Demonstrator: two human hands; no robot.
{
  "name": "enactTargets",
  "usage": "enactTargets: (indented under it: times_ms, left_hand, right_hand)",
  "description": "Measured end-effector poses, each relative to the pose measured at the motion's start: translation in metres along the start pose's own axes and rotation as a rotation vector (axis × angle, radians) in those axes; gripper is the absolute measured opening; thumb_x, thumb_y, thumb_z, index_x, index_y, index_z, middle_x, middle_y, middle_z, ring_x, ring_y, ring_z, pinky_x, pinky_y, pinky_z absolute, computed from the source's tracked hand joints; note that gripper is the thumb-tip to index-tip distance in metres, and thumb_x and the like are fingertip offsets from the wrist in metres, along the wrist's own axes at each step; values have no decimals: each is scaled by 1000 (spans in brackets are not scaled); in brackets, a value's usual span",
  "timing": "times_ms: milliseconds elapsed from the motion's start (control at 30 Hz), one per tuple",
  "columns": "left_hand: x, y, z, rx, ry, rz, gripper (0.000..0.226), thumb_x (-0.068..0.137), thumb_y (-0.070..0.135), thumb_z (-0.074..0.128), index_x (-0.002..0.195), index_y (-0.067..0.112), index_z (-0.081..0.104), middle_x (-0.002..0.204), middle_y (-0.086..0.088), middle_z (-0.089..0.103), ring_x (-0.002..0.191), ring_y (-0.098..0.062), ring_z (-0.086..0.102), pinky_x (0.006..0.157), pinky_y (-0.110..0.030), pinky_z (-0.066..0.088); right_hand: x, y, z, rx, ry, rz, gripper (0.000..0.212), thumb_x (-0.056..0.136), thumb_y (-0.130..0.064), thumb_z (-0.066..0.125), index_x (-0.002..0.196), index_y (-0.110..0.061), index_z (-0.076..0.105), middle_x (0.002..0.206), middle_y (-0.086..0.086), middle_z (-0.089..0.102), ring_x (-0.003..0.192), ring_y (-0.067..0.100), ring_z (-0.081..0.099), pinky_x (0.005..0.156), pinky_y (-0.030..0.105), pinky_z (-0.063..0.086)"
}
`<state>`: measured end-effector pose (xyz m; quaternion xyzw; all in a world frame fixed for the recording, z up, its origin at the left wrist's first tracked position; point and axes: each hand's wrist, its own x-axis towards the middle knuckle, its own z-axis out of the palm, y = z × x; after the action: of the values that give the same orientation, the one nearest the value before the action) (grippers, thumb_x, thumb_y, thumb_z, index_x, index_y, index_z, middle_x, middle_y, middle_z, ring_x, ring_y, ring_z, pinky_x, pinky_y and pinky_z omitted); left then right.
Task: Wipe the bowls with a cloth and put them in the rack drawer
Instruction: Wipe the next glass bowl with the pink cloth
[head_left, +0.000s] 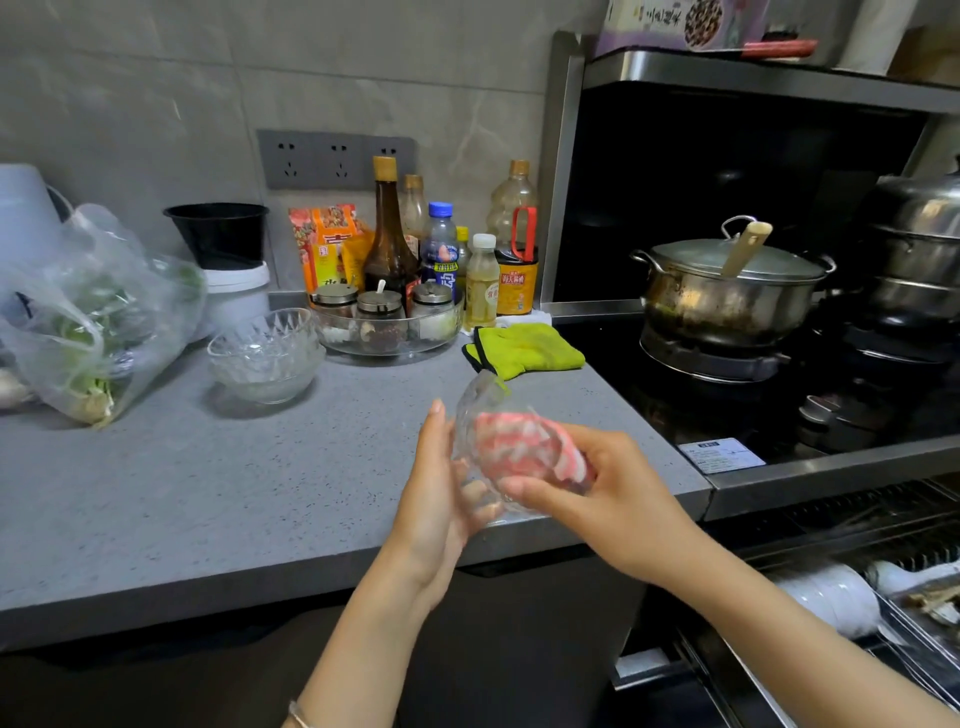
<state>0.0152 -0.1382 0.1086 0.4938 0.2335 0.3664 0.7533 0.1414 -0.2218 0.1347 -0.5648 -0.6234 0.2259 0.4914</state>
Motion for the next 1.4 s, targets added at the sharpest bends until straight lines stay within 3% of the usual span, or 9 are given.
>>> enactTargets:
  times_ms: [200,333,433,600,800,900,1000,1167,1400]
  left_hand:
    - [1,-2,1,-239,54,-29,59,99,54,25,123,16,63,117,-9,69,109,-22,66,97,-43,47]
    - [-2,-1,-2,-433,87,-14,47,88,49,50,110,15,72,108,-6,72,96,-18,69,91,-40,54]
    - [-7,2,-4,-657,15,-1,51,69,42,77,111,15,67,100,-3,74,85,-13,72,87,-31,52]
    - [-13,11,-11,-609,-72,72,59,34,27,98,86,9,78,96,-5,75,76,-11,73,56,-20,58]
    - [-21,24,2,-532,103,112,48,69,27,70,111,5,61,96,-6,75,78,-15,73,52,-18,55]
    - [-22,26,4,-508,118,132,38,75,25,61,108,7,61,98,-5,75,80,-15,73,55,-18,56]
    - [-21,24,7,-495,126,142,33,76,24,61,104,8,63,94,-5,75,78,-15,73,55,-18,56]
    - [-20,19,16,-436,109,201,34,82,27,58,110,9,66,101,-6,73,83,-12,70,68,-20,58]
    - [-18,23,10,-455,190,236,60,77,35,63,124,-1,56,111,-12,69,93,-19,68,80,-29,57]
  right_hand:
    - [2,-8,-3,702,41,149,19,66,-26,80,84,-23,78,88,5,75,77,13,72,62,19,53]
    - [2,-7,-2,877,63,147,51,44,-41,91,88,-20,76,80,2,73,70,12,71,51,21,54]
    - [5,0,-1,739,95,196,75,39,-61,88,96,-16,68,77,-1,71,64,11,68,51,26,54]
    - [4,8,-5,568,49,387,64,65,-61,65,113,-20,64,92,6,74,71,18,69,72,38,53]
    - [2,14,-9,572,121,404,55,82,-55,54,125,-22,60,115,2,70,108,19,66,108,45,39]
    - [3,10,-11,454,273,238,51,89,-55,54,126,-21,60,112,-4,70,107,10,64,109,43,40]
    - [2,-9,-7,255,347,-87,46,98,-39,42,142,-23,44,133,-14,57,123,-3,51,103,17,41]
    - [1,0,12,-433,155,-467,48,102,-35,32,148,-19,34,158,-7,25,147,13,15,119,36,19]
    - [-13,7,17,-565,190,-527,46,103,-29,34,145,-9,39,156,1,29,146,17,23,117,35,25]
